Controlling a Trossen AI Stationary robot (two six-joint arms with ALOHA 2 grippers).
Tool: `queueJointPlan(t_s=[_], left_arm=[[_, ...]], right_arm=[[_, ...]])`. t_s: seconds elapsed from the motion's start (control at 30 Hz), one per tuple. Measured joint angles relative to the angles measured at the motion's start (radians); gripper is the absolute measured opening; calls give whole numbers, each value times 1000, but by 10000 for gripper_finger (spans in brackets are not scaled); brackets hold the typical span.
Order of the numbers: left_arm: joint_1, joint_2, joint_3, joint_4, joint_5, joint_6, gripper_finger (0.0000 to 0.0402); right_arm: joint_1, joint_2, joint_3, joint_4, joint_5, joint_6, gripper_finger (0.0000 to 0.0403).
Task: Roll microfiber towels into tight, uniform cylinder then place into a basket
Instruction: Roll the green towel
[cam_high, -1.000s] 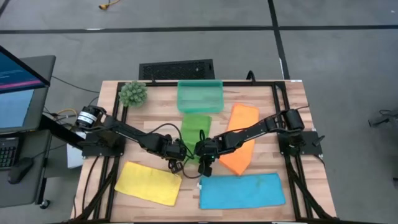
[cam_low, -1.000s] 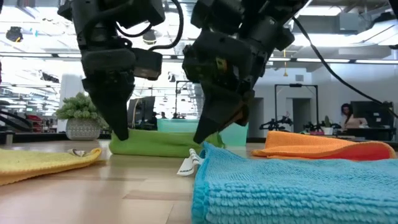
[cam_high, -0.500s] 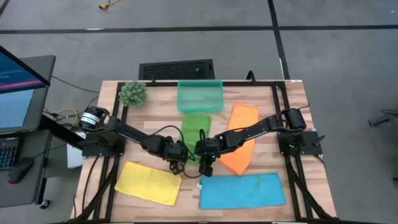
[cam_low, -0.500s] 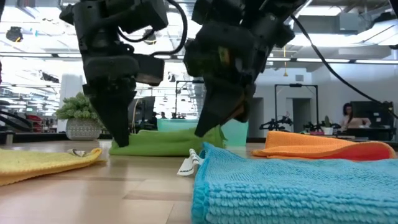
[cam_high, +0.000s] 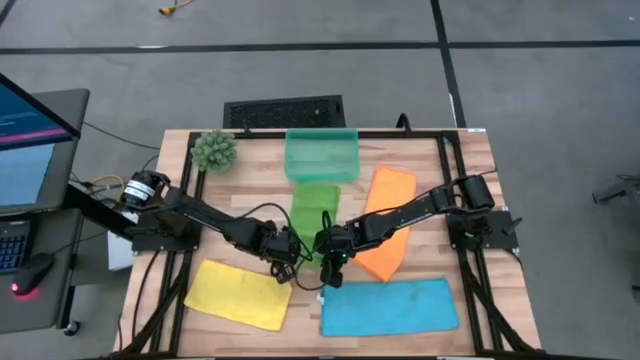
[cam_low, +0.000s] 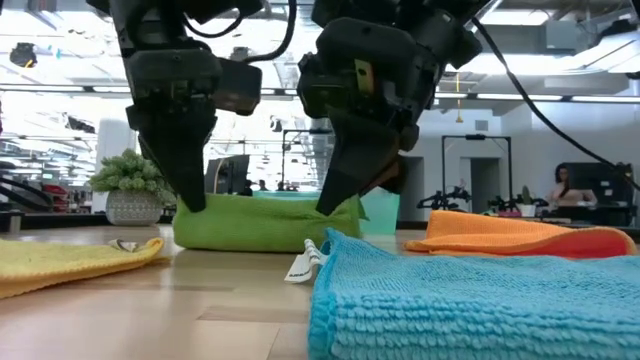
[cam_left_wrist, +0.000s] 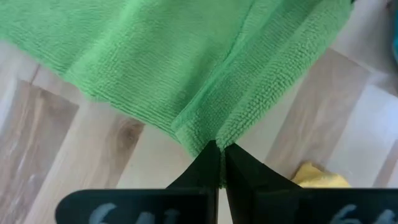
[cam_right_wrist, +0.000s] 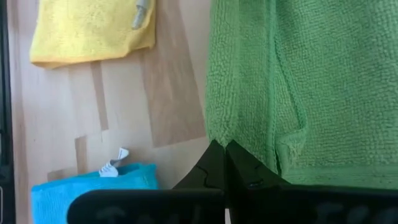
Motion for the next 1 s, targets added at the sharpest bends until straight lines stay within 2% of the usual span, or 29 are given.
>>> queueJointPlan(t_s=[0.5,0.8,1.0], left_arm=[[111,0,-2,-22,-17,40,0],[145,105,1,11,-42,61,0],[145,111,1,21,-54,49,0]], right_arm=[[-85,11,0,-35,16,18,8],[-115,12,-18,-49,42,23,8],[-123,11,-27,-54,40,57,10]])
